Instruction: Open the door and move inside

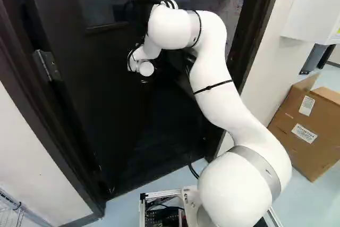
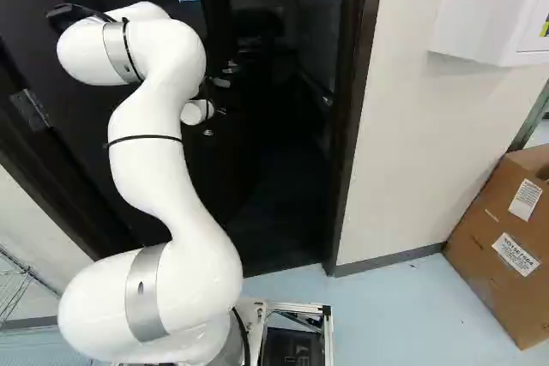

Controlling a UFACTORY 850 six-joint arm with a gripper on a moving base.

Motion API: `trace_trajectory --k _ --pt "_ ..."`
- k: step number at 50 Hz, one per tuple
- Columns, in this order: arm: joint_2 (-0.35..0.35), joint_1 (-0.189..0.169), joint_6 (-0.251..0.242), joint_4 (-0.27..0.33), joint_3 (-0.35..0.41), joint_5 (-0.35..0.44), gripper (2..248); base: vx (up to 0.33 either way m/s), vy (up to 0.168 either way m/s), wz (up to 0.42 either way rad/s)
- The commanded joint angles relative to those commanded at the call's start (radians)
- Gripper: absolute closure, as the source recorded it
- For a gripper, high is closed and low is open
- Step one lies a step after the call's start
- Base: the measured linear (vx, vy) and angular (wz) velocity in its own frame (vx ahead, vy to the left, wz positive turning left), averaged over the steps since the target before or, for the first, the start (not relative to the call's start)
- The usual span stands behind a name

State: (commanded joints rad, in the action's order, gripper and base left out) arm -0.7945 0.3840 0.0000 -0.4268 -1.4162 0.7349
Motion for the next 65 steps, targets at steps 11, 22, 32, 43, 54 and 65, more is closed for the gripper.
trace_trajectory --k 11,22,32,43,54,65 --pt "-0.028 0.021 0.0 0.0 -0.039 0.0 3 0.0 0.0 0.0" --pt "-0.057 0.041 0.0 0.0 -0.081 0.0 3 0.0 0.0 0.0" --pt "-0.068 0.046 0.0 -0.003 -0.098 0.0 3 0.0 0.0 0.0" --pt "-0.051 0.035 0.0 -0.009 -0.073 0.0 3 0.0 0.0 0.0" --pt "-0.012 0.018 0.0 -0.009 -0.018 0.0 3 0.0 0.0 0.0" --pt "0.034 0.001 0.0 -0.005 0.048 0.0 3 0.0 0.0 0.0"
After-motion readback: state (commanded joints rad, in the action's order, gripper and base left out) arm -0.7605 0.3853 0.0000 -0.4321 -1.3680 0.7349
